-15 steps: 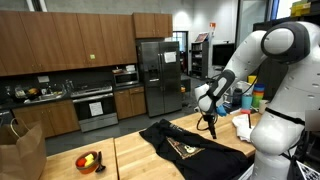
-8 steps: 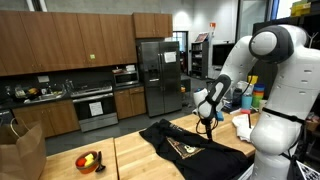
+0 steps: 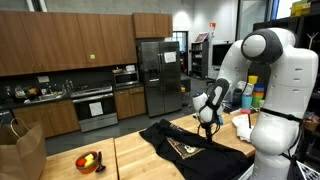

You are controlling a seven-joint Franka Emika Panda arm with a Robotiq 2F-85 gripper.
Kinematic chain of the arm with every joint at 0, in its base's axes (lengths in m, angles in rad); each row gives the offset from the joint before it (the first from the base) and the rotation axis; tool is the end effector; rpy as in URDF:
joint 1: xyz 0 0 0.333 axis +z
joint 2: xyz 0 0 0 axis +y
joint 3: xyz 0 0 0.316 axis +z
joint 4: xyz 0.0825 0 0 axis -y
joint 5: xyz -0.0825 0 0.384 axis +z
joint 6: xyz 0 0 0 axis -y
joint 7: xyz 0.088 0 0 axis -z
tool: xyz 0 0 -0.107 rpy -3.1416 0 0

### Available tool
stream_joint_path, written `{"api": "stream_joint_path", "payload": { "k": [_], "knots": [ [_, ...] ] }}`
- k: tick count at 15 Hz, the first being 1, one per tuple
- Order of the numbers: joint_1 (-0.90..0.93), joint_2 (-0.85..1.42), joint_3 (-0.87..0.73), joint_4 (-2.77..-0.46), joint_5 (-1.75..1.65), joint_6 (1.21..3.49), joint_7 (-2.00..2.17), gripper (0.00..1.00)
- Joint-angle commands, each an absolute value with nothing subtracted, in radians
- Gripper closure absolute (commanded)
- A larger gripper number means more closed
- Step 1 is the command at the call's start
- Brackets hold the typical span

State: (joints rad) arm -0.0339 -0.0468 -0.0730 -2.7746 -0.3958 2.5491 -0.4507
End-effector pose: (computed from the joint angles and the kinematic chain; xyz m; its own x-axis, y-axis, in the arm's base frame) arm 0.3627 -0.0333 0.2127 0.7489 0.6143 -0.2485 0.6430 -0.7643 0.0484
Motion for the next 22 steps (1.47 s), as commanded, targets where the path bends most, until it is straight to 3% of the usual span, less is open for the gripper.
{"api": "stream_joint_path", "payload": {
  "k": [1, 8, 9, 10, 16, 20, 22],
  "knots": [
    [-0.048, 0.001, -0.066, -2.774, -0.478, 2.607, -0.36, 0.0],
    [-0.036, 0.085, -0.075, -2.774, -0.638, 2.676, -0.19, 0.0],
    [-0.035, 0.093, -0.079, -2.774, -0.668, 2.683, -0.161, 0.17],
    [-0.034, 0.102, -0.081, -2.774, -0.693, 2.692, -0.136, 0.26],
    [-0.061, 0.136, -0.067, -2.774, -0.781, 2.738, -0.016, 0.69],
    [-0.074, 0.132, -0.061, -2.773, -0.768, 2.753, 0.002, 0.96],
    [-0.086, 0.129, -0.051, -2.773, -0.748, 2.763, -0.012, 1.0]
  ]
}}
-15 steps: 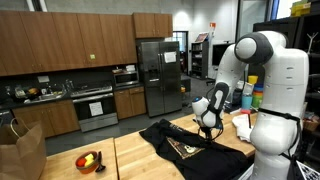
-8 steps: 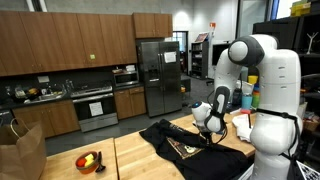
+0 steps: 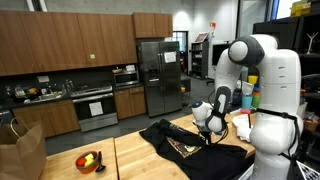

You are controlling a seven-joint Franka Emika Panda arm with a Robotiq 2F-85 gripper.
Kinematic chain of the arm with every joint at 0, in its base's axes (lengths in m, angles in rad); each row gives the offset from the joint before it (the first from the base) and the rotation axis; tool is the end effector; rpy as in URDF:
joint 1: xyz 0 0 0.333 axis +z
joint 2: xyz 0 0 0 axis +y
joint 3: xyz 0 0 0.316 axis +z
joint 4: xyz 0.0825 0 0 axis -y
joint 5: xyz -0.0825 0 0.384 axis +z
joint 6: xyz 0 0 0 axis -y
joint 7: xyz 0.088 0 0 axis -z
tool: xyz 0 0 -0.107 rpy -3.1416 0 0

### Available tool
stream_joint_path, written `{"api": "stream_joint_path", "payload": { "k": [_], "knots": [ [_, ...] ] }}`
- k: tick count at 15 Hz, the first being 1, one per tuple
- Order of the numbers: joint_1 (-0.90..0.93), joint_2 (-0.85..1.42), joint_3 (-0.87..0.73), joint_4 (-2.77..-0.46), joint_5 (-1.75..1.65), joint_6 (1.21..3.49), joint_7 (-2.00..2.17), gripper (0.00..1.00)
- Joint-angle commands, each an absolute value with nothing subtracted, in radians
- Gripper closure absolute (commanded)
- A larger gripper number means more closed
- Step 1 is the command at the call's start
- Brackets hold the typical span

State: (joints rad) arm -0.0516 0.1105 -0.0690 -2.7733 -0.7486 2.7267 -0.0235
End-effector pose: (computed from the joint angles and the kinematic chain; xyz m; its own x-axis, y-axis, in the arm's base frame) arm 0.3554 -0.0186 0.1656 0.8067 0.5454 -0.2275 0.5848 -0.7923 0.1740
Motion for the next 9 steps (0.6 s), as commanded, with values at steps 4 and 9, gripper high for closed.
{"api": "stream_joint_path", "payload": {
  "k": [4, 9],
  "knots": [
    [-0.115, 0.115, -0.019, -2.773, -0.702, 2.758, -0.052, 0.98],
    [-0.065, 0.076, -0.032, -2.785, -0.544, 2.731, -0.18, 0.98]
  ]
}}
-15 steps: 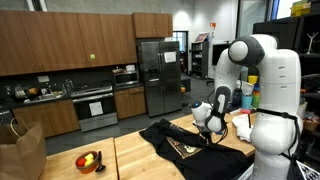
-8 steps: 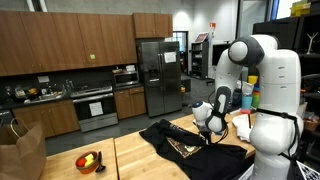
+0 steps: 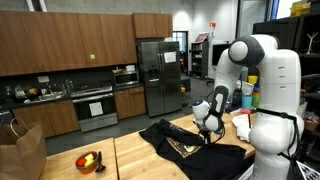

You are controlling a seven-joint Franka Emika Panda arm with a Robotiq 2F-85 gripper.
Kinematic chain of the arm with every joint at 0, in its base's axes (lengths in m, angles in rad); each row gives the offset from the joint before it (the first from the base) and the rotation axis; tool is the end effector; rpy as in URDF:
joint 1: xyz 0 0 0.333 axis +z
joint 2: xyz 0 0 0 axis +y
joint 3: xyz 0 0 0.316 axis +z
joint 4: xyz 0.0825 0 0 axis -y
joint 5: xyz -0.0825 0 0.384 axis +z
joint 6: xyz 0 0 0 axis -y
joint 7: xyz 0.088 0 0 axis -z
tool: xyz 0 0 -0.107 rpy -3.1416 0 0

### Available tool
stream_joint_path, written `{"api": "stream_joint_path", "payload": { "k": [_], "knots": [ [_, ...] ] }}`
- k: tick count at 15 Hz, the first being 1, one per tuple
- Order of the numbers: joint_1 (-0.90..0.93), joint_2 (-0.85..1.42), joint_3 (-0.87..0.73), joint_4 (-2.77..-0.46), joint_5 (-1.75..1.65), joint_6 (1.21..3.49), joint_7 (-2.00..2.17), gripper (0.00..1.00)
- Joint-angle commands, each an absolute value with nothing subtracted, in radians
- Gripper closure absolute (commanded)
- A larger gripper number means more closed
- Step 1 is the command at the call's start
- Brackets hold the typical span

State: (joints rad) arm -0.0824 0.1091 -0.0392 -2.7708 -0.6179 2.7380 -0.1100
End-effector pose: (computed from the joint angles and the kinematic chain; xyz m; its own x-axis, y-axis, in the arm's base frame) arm 0.3605 -0.0220 0.1683 0.8285 0.5217 -0.2033 0.5512 -0.8239 0.1319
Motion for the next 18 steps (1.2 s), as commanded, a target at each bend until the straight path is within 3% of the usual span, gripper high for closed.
{"api": "stream_joint_path", "payload": {
  "k": [1, 3, 4, 5, 6, 7, 10, 14, 15, 18],
  "knots": [
    [-0.056, 0.064, -0.024, -2.784, -0.513, 2.713, -0.209, 0.98],
    [-0.036, 0.039, -0.009, -2.783, -0.465, 2.683, -0.256, 0.98],
    [-0.023, 0.021, -0.002, -2.788, -0.462, 2.668, -0.266, 0.88],
    [-0.013, 0.006, 0.006, -2.79, -0.452, 2.653, -0.28, 0.67],
    [-0.002, -0.007, 0.016, -2.785, -0.443, 2.633, -0.29, 0.63],
    [0.007, -0.025, 0.024, -2.787, -0.432, 2.618, -0.307, 0.91],
    [0.036, -0.071, 0.05, -2.786, -0.385, 2.564, -0.347, 0.99],
    [0.065, -0.124, 0.066, -2.785, -0.335, 2.491, -0.392, 1.0],
    [0.07, -0.138, 0.066, -2.783, -0.324, 2.463, -0.407, 0.74],
    [0.075, -0.173, 0.06, -2.784, -0.314, 2.409, -0.428, 0.64]
  ]
}}
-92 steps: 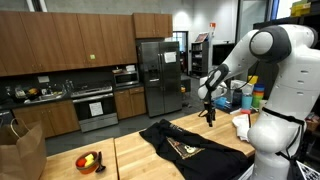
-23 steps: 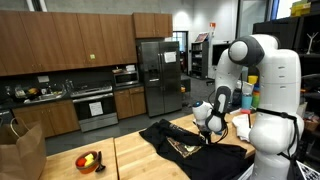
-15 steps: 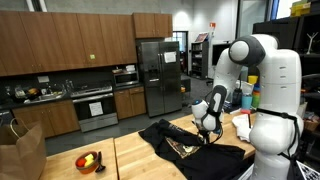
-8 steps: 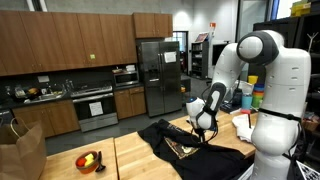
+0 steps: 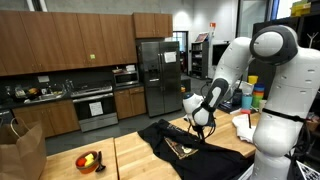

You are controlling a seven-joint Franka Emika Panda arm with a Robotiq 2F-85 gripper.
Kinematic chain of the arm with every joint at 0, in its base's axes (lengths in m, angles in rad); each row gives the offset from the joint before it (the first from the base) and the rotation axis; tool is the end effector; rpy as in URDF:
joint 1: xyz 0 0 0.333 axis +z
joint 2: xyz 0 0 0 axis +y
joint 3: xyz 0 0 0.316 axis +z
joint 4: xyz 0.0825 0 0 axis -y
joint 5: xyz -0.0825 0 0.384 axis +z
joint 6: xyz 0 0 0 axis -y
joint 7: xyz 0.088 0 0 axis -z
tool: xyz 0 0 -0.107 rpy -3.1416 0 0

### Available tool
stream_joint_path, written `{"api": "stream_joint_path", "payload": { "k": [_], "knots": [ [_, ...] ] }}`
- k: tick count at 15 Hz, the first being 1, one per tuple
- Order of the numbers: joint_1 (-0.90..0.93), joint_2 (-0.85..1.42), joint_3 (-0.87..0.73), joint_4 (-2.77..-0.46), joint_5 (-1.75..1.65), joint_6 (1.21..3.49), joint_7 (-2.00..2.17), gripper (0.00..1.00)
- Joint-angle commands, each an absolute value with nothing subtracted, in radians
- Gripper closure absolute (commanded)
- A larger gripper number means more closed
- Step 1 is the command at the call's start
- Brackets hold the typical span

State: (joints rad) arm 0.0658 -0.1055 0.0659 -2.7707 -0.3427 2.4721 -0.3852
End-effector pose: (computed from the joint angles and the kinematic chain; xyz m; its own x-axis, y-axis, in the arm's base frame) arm 0.3607 0.0478 0.2305 0.6751 0.6906 -0.2594 0.7261 -0.6842 0.0681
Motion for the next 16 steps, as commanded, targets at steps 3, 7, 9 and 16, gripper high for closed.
{"api": "stream_joint_path", "payload": {
  "k": [3, 7, 9, 16],
  "knots": [
    [0.073, -0.201, 0.052, -2.783, -0.308, 2.346, -0.438, 0.43],
    [0.067, -0.217, 0.044, -2.781, -0.325, 2.292, -0.428, 0.16],
    [0.06, -0.216, 0.041, -2.78, -0.343, 2.289, -0.415, 0.03],
    [0.041, -0.18, 0.028, -2.771, -0.367, 2.306, -0.395, 0.0]
  ]
}}
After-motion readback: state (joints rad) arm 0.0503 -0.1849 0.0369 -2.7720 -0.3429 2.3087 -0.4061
